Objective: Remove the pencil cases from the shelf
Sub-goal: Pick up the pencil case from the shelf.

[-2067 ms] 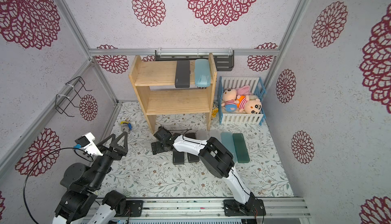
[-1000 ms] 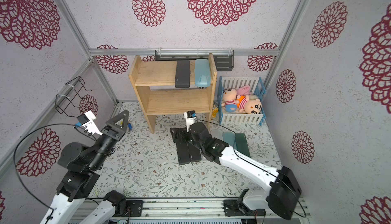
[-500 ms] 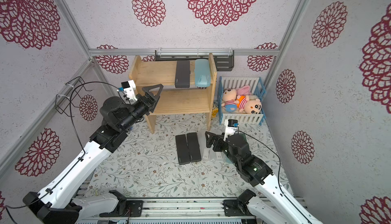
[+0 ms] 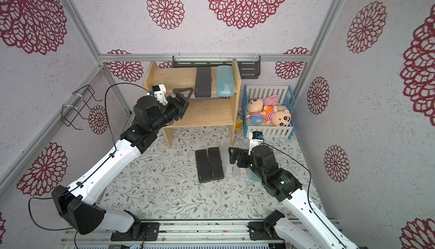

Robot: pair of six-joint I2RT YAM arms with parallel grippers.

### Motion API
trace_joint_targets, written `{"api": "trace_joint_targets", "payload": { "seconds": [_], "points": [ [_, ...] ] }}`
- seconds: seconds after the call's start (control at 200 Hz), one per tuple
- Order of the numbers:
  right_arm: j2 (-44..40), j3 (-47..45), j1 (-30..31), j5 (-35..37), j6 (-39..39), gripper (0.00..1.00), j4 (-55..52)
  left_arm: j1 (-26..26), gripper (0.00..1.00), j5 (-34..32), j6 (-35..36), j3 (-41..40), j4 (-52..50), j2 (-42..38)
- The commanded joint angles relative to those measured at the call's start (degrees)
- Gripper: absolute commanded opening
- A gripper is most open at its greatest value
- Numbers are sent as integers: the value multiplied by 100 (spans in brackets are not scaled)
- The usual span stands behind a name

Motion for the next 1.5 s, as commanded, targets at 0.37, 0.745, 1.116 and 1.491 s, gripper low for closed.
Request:
{"api": "trace_joint_targets", "payload": {
  "seconds": [0.37,0.745,1.116,1.491],
  "points": [
    [110,454,-219,-231,-95,99,15,-50,100,258,-72,503,106,532],
    [17,595,-222,-130,-9,99,-180,-52,90,304,-214,819,-39,821],
    [-30,657,-230,-95,93,99,-400,-54,75,562,-316,956,193,1123],
    [-120,948,-228,-15,-86,99,-742,-65,63,440,-175,945,95,1026]
  ]
}}
